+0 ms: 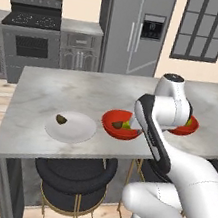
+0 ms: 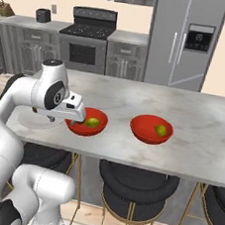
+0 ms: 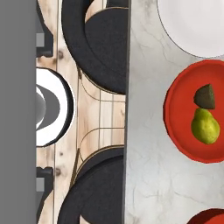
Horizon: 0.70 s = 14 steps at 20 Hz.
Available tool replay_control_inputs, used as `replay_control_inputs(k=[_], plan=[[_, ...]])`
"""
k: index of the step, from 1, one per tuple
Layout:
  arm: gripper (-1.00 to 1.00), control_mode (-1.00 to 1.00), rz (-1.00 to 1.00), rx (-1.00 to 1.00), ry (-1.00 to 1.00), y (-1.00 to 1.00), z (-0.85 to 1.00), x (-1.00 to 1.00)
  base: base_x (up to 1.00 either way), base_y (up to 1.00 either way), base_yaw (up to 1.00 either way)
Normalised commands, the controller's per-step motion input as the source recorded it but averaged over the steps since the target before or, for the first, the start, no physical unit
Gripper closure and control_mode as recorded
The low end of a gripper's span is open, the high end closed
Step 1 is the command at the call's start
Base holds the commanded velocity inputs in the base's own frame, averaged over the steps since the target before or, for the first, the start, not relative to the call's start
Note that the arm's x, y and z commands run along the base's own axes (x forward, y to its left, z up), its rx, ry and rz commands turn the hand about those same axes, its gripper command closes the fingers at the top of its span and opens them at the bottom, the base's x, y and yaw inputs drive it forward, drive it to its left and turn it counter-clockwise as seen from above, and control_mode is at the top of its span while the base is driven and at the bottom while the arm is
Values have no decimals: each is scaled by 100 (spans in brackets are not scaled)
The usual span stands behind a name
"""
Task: Take the fruits from the plate on the dining counter and place two fruits in each bowl.
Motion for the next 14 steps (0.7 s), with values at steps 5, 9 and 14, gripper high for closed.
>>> replay_control_inputs(k=[5,9,14], plan=[[-100,100,0,0,0,0,0,0,7,88,0],[-100,100,0,0,0,0,0,0,-3,81,4],[-100,100,0,0,0,0,0,0,-23,62,16]])
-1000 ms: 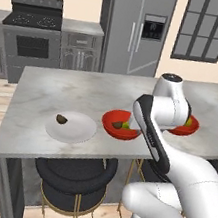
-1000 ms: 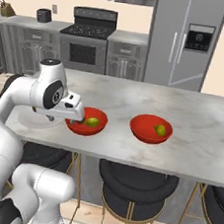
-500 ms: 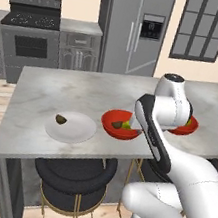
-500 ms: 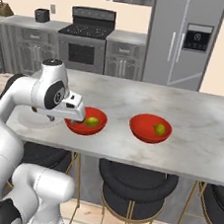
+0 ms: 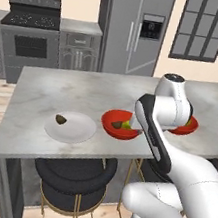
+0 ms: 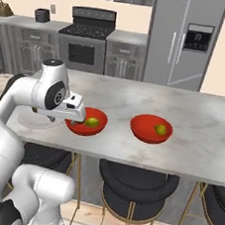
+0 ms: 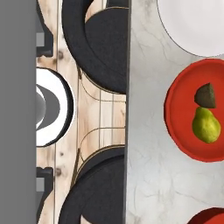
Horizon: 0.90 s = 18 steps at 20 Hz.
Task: Take the fruits from the plate on the dining counter and place two fruits in each bowl.
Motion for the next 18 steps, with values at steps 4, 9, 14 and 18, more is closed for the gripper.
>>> replay_control_inputs(k=[4,9,14,18], plan=[[-100,100,0,0,0,0,0,0,-72,30,17],[-100,100,0,0,0,0,0,0,-64,21,6],[-100,100,0,0,0,0,0,0,17,44,0],[-100,100,0,0,0,0,0,0,32,76,0]])
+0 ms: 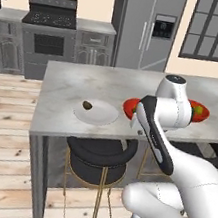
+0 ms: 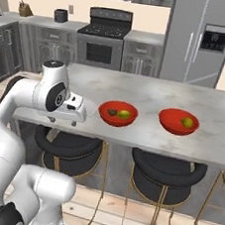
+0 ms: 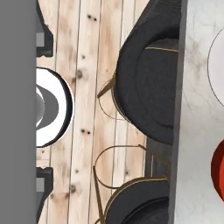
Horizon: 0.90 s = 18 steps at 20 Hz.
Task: Take the fruits from the plate on the dining counter and place two fruits in each bowl.
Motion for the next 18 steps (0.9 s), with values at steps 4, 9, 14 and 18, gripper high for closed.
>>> replay_control_inputs(k=[4,9,14,18], plan=[[-100,100,0,0,0,0,0,0,42,63,0],[-100,100,0,0,0,0,0,0,43,46,0],[-100,100,0,0,0,0,0,0,55,29,0],[-100,-100,0,0,0,11,0,26,29,12,0]])
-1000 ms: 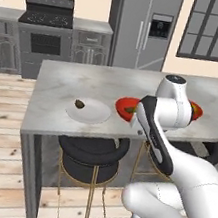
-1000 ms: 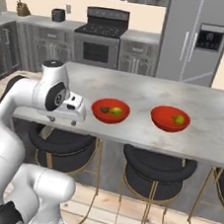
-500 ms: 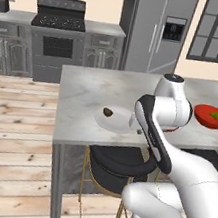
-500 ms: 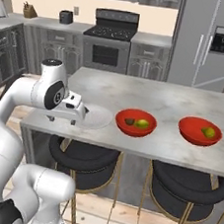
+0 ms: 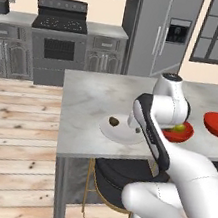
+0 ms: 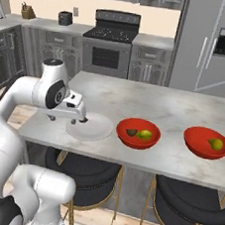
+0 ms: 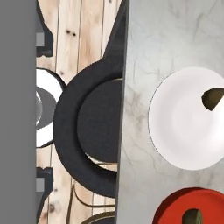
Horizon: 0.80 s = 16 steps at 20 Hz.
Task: Take the fruits from the plate on the dining counter and place two fruits in each bowl.
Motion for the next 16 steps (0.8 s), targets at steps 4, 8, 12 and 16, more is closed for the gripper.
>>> replay_control_inputs(k=[4,8,12,16], plan=[[-100,-100,0,0,0,26,0,54,0,0,0],[-100,-100,1,0,0,12,-1,69,0,0,0],[-100,-100,7,0,0,0,-8,100,0,0,0],[-100,-100,10,0,0,6,-40,100,0,0,0]])
